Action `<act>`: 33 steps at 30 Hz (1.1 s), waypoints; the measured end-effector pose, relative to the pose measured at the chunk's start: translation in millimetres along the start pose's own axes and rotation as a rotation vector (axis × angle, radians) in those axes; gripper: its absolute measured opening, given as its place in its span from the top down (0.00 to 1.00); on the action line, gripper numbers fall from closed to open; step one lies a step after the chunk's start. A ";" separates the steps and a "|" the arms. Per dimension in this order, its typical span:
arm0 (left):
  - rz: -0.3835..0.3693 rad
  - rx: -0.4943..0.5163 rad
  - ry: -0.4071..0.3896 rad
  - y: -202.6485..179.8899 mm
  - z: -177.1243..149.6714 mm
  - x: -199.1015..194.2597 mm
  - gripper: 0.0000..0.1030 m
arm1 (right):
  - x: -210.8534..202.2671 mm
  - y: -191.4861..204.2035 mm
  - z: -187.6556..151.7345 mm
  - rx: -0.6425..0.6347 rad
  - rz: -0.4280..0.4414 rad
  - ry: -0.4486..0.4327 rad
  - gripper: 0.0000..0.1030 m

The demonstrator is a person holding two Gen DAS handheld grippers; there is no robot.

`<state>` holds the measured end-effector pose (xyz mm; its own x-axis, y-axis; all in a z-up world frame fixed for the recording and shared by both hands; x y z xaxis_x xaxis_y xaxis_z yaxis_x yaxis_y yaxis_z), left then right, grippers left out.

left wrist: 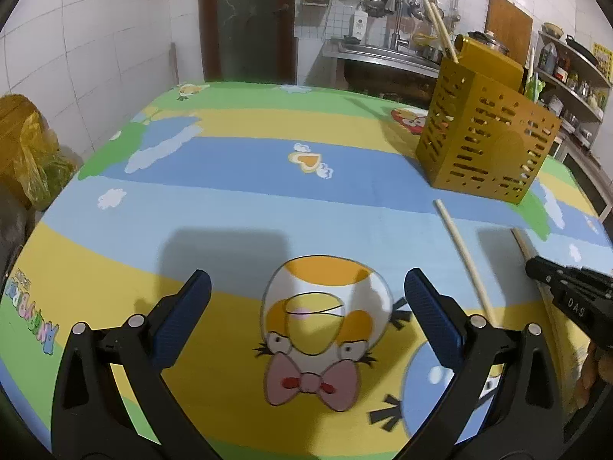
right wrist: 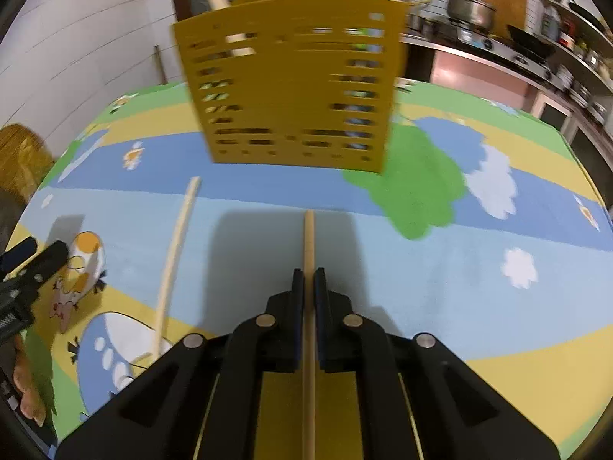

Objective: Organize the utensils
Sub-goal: 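Close the right tool on a wooden chopstick, then lower the left tool onto another chopstick and close on it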

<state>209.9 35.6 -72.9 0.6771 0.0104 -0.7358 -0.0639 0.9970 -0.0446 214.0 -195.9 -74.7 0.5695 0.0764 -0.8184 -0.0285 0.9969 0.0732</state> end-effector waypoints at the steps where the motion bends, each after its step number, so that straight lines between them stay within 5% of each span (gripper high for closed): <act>1: -0.002 0.002 -0.004 -3.0 1.3 -2.2 0.05 | -0.1 -4.5 -0.5 0.011 -0.007 0.000 0.94; 13: -0.011 0.066 -0.014 -56.5 12.5 -9.0 0.05 | 0.0 -51.4 -1.9 0.120 -0.012 -0.020 0.94; 28: -0.020 0.112 0.118 -114.1 19.2 47.9 0.06 | -0.5 -58.3 -5.4 0.146 0.036 -0.035 0.94; 33: -0.041 0.113 0.190 -120.5 20.2 66.5 0.27 | 0.9 -58.3 -2.8 0.140 0.030 -0.035 0.94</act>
<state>277.4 -82.3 -102.8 0.5264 -0.0344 -0.8495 0.0508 0.9987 -0.0090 213.8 -253.9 -81.3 0.5989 0.1027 -0.7942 0.0673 0.9818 0.1777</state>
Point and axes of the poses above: each gripper's, at about its wrist camera, not at the fingertips, and x roughly the way its jaws point, y to its left, z to its top, the point moved 4 cm from there along x, roughly the way its jaws point, and after that the axes turned 2 degrees about y, right-handed, at the moved point
